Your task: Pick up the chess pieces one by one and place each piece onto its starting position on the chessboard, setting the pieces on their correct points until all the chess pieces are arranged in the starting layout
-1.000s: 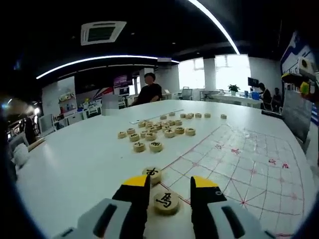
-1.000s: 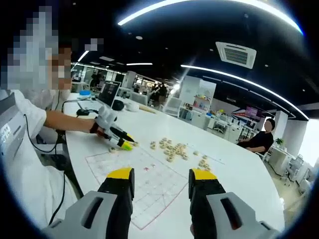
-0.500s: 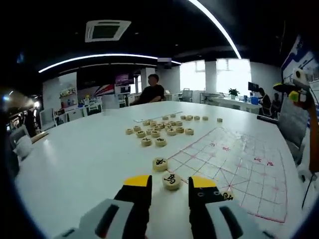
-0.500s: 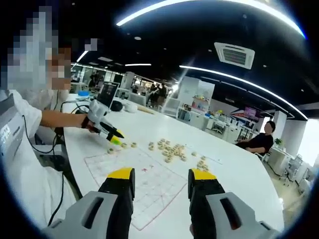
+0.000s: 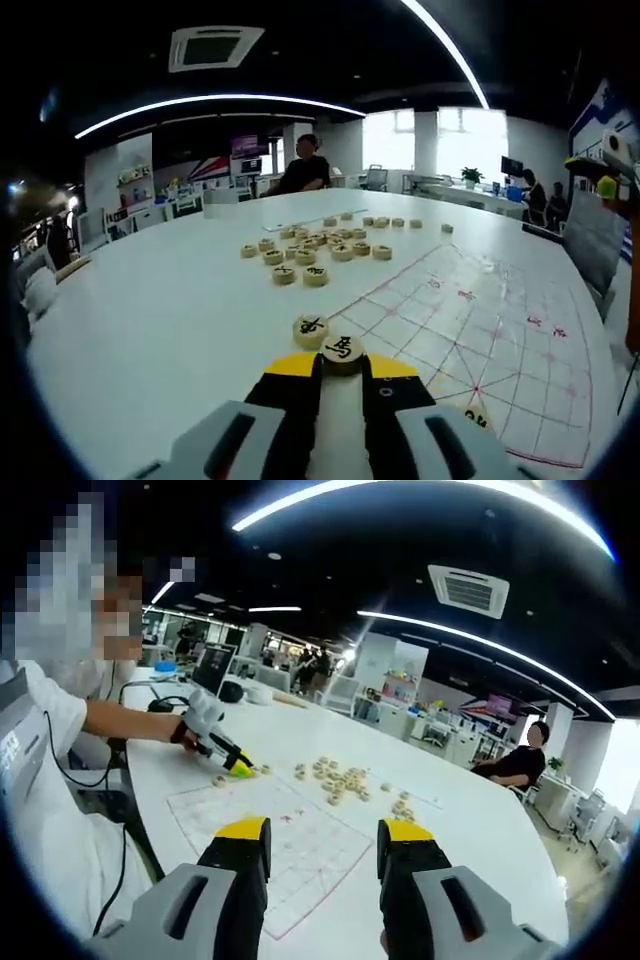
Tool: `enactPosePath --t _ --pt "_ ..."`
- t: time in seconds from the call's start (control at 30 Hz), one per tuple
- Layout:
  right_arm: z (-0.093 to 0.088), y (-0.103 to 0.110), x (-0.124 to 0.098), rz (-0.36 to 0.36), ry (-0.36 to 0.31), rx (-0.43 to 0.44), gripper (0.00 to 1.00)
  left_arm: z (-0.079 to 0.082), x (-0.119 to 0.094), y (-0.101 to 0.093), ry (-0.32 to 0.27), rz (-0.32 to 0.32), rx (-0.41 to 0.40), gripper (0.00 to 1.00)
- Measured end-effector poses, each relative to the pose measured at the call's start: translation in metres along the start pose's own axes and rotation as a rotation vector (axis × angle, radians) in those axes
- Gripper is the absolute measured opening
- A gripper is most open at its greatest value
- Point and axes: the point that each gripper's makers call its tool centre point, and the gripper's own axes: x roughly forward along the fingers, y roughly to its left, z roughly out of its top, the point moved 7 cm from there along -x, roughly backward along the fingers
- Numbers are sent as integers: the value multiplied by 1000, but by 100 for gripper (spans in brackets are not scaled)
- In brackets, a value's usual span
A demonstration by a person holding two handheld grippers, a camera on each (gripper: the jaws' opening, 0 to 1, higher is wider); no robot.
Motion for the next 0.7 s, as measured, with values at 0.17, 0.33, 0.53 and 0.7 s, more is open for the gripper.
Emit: enactPosePath --t 0.17,0.33,0.53,0.7 --pt "1 1 0 3 -2 -4 43 -2 -1 1 6 2 0 19" --pt "1 2 1 4 0 -7 43 -2 -2 4 5 7 1 37" --pt "0 3 2 7 2 -8 43 23 -19 6 -72 7 0 39" --pt "1 3 1 6 1 -9 43 42 -17 6 -93 5 21 39"
